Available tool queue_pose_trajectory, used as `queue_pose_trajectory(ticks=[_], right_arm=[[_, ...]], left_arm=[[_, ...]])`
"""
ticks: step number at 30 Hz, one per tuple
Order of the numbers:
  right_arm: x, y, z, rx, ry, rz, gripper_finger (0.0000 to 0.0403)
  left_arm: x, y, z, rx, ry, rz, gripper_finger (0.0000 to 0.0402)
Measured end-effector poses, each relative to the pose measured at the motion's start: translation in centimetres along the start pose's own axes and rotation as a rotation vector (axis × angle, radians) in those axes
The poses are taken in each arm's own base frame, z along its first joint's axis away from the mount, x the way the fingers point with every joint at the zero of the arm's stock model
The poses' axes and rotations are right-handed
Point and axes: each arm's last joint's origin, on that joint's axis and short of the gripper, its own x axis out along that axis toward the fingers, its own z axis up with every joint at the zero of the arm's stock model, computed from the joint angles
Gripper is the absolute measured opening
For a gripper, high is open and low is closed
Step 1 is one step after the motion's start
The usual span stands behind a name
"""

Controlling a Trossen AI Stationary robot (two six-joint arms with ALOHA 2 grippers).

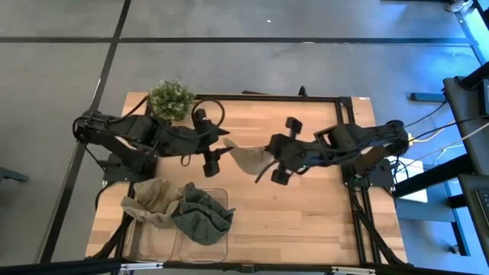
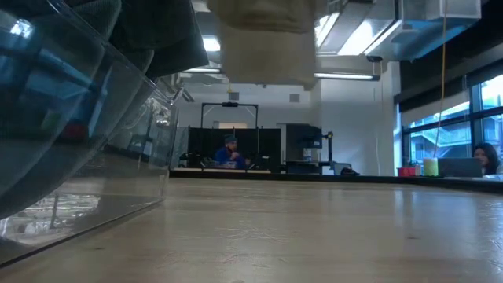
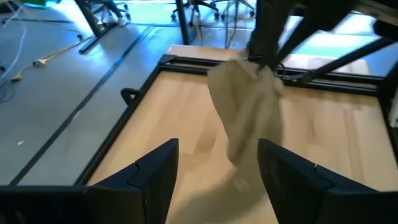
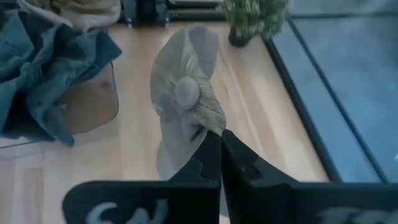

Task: Pick & Place hat
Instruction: Put the brown cap into the left transparent bin

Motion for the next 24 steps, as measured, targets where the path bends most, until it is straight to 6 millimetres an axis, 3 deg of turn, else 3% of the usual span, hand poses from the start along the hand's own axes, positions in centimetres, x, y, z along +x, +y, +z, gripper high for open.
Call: queue_pose_trajectory(ticks=[10,24], right_arm=[[2.6,-0.3,3.6,-0.062,-0.047,-0.037,0.0],[3.7,0.1,4.9,-0.071,-0.127,-0.012,0.0]], left_arm=[[0.4,0.7,0.2,-0.026,0.025,-0.092,0.0216],[0.6,1.1,0.3,-0.016,0.007,-0.033,0.0214]])
